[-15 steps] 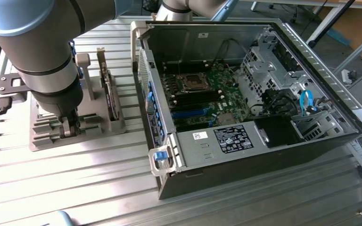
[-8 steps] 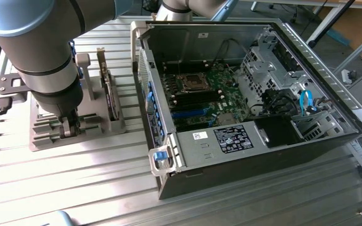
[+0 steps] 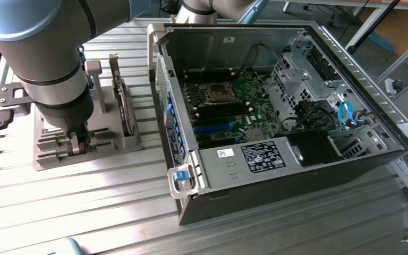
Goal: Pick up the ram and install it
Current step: 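Pick up the ram and move it above insertion slot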
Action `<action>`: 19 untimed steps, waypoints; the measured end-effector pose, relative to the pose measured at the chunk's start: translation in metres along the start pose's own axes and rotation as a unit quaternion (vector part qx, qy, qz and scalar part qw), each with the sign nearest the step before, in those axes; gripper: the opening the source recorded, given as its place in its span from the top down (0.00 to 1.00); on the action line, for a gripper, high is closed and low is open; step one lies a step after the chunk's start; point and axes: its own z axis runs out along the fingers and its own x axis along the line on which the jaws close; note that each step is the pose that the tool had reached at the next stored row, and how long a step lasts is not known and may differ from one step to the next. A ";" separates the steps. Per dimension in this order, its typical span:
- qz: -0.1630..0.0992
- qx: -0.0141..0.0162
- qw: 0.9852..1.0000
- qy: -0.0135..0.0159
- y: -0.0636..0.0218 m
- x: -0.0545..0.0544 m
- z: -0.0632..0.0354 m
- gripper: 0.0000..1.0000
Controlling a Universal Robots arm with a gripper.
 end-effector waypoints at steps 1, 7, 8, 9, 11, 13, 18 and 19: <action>0.000 0.000 1.000 0.000 0.0000 0.000 0.0001 0.76; 0.000 0.000 1.000 0.000 0.0000 0.000 0.0001 0.76; 0.000 0.000 1.000 0.000 0.0000 0.000 0.0001 0.76; 0.000 0.000 1.000 0.000 0.0000 0.000 0.0001 0.76; 0.000 0.000 1.000 0.000 0.0000 0.000 0.0001 0.76; 0.000 0.000 1.000 0.000 0.0000 0.000 0.0002 0.76; 0.000 0.000 1.000 0.000 0.0000 0.000 0.0001 0.85; 0.000 0.000 1.000 0.000 0.0000 0.000 0.0001 0.85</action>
